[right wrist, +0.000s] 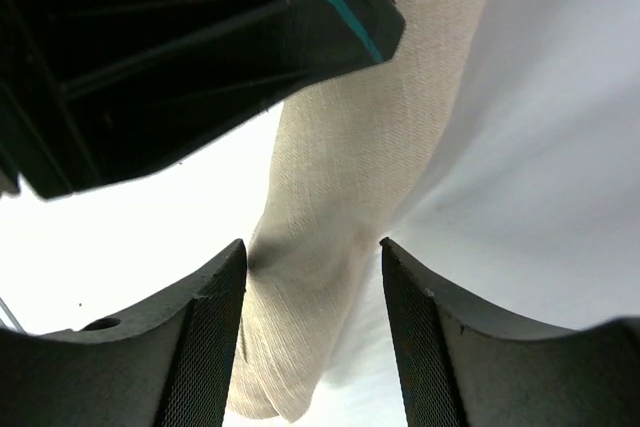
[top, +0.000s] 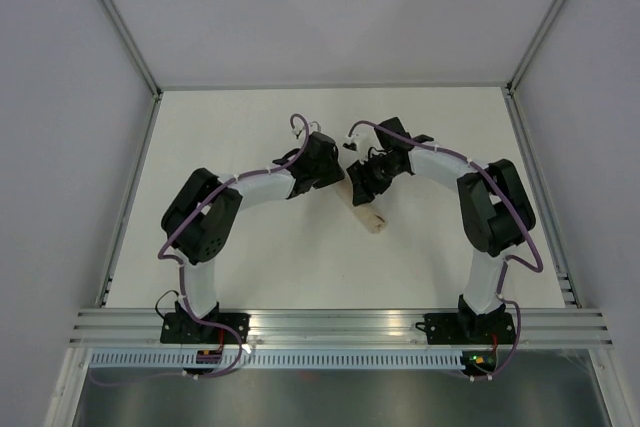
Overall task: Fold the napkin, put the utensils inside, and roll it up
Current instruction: Adjust the napkin at the center of the board.
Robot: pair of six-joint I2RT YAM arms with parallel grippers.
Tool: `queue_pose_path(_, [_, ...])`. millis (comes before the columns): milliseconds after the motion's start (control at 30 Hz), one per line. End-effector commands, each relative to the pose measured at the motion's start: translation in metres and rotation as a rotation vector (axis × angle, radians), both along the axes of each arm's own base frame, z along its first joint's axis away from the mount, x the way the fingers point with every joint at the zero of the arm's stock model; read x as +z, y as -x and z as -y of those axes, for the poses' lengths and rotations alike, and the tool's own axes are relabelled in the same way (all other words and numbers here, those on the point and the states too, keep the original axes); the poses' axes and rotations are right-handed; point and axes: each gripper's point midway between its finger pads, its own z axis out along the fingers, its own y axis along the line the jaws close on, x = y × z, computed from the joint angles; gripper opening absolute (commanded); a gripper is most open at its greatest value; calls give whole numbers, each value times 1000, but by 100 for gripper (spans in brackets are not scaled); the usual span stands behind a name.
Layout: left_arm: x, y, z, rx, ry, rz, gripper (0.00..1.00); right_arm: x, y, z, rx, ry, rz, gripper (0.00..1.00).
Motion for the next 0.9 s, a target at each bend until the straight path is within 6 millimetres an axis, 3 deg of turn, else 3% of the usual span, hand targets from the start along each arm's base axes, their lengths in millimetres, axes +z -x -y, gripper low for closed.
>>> queue_pose_path(0, [10, -10, 7, -57, -20, 14, 48, 40, -12, -2, -28, -63, 48, 62])
queue_pose_path(400, [12, -29, 19, -115, -56, 2, 47, 60, -27, 17, -107, -104, 73, 60])
queue_pose_path(700, [6, -37, 30, -147, -61, -10, 47, 46, -33, 37, -173, -56, 72, 49])
queue_pose_path(867, [4, -42, 35, -154, -62, -19, 47, 32, -30, 48, -181, -8, 68, 37])
